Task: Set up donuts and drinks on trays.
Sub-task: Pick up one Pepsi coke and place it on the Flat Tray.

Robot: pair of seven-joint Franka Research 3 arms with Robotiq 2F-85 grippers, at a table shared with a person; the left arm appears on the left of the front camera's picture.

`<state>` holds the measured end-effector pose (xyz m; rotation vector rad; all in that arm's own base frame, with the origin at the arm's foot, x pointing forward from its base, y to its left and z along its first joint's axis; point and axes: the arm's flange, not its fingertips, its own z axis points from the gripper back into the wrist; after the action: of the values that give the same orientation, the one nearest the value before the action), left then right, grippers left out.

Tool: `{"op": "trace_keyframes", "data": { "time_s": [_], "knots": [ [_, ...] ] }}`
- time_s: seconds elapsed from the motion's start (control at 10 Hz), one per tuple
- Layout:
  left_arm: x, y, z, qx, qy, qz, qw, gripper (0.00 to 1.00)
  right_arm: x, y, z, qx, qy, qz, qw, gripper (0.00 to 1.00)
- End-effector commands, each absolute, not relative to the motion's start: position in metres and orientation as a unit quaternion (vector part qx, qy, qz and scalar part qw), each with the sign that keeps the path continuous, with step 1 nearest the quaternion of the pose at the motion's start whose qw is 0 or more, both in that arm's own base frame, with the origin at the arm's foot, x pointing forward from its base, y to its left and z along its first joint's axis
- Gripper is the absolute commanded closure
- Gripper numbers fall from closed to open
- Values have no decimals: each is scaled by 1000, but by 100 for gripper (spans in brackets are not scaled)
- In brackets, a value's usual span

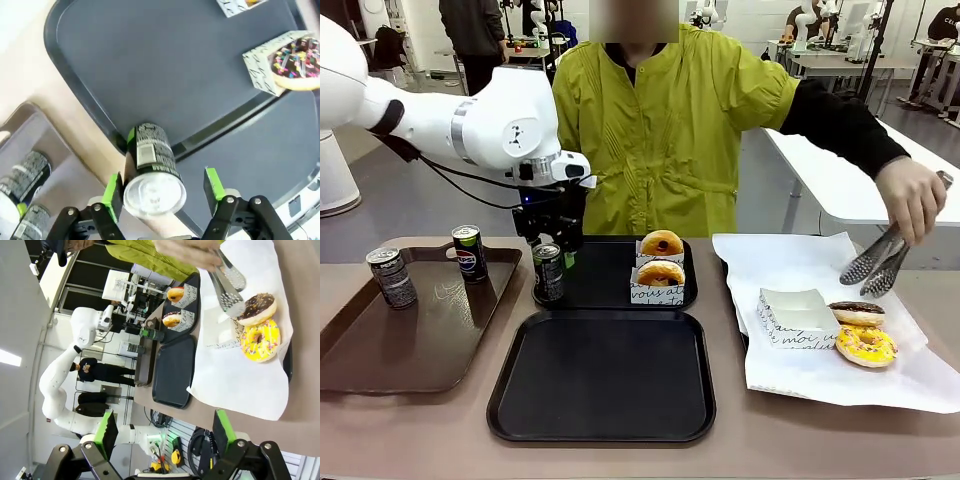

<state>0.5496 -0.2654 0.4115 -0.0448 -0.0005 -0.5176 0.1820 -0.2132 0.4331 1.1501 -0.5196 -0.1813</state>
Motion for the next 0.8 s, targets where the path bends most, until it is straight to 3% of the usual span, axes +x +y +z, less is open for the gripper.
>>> {"op": "trace_keyframes", "data": {
  "time_s": [0.0,0.5,0.7],
  "knots": [
    [509,-250,443,-25,1,-271,962,0,183,-214,433,542,-250,-79,798,0],
    [426,-188,487,-13,-15,-275,961,0,183,-214,433,542,-250,-79,798,0],
    [410,-168,488,-17,-48,-249,967,0,183,-214,433,542,-250,-79,798,0]
  ]
}}
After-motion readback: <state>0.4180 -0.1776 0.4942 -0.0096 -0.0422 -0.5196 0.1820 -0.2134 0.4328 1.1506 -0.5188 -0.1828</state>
